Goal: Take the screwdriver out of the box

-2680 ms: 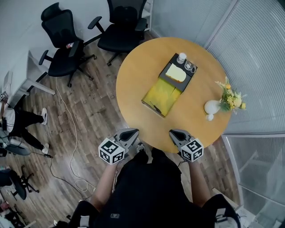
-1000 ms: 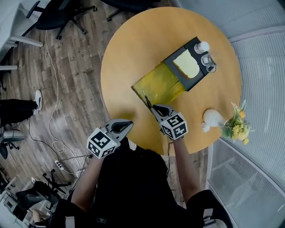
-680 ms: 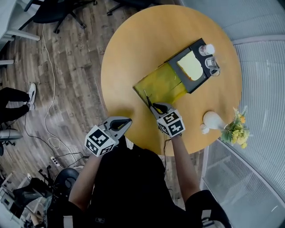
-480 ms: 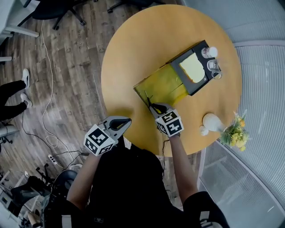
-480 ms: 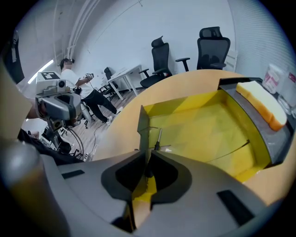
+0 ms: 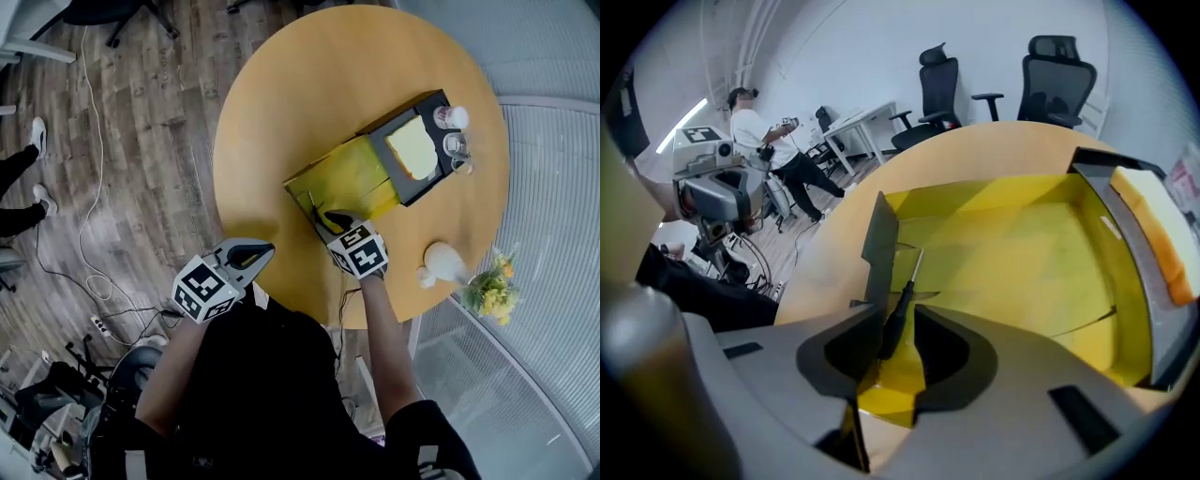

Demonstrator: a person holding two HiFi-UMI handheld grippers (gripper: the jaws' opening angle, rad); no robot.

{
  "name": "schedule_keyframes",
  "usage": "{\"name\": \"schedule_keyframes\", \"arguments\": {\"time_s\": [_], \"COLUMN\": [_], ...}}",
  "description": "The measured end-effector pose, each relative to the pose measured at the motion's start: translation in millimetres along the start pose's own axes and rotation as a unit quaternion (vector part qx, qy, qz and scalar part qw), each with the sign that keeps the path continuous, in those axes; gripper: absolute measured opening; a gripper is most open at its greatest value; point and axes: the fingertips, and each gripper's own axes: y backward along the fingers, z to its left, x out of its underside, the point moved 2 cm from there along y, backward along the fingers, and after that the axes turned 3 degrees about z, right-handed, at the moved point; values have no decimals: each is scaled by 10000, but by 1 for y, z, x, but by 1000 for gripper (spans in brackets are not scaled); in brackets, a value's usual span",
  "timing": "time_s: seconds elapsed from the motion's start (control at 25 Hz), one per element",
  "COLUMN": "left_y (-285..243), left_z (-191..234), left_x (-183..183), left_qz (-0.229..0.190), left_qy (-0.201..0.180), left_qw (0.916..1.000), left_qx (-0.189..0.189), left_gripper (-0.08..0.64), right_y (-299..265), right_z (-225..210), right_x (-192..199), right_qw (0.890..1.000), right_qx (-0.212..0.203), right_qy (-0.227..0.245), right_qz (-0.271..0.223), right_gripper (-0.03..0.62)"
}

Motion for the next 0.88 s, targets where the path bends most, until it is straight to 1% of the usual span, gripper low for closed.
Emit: {"name": "schedule_keyframes", "arguments": {"time_s": [0.2, 0.32, 0.4, 0.52, 0.64, 0.88], "left_y": [5, 4, 4, 4, 7, 7], "left_z": [9, 13, 17, 20, 23, 24], "left_x": [-3, -4, -4, -4, -5, -9], "left_qz": [-43, -61, -61, -76, -89, -74], "left_qy": [55, 97, 115, 130, 138, 60], "left_qw": [10000, 9999, 9999, 9999, 9999, 10000], "left_qx": [1, -10, -18, -23, -20, 1], "left_gripper": [6, 6, 6, 6, 6, 6], "right_y": [-7, -12, -15, -15, -11, -12], "right_z": [-4, -7, -9, -9, -7, -8], "right_x": [1, 3, 4, 4, 3, 3], "right_qw": [9975, 9955, 9944, 9951, 9945, 9940], "right_qx": [-145, -92, 20, 212, 387, 451], "right_qy": [329, 359, 370, 297, 358, 331], "right_qz": [605, 866, 987, 924, 906, 936], "right_gripper": [123, 126, 126, 120, 111, 80]}}
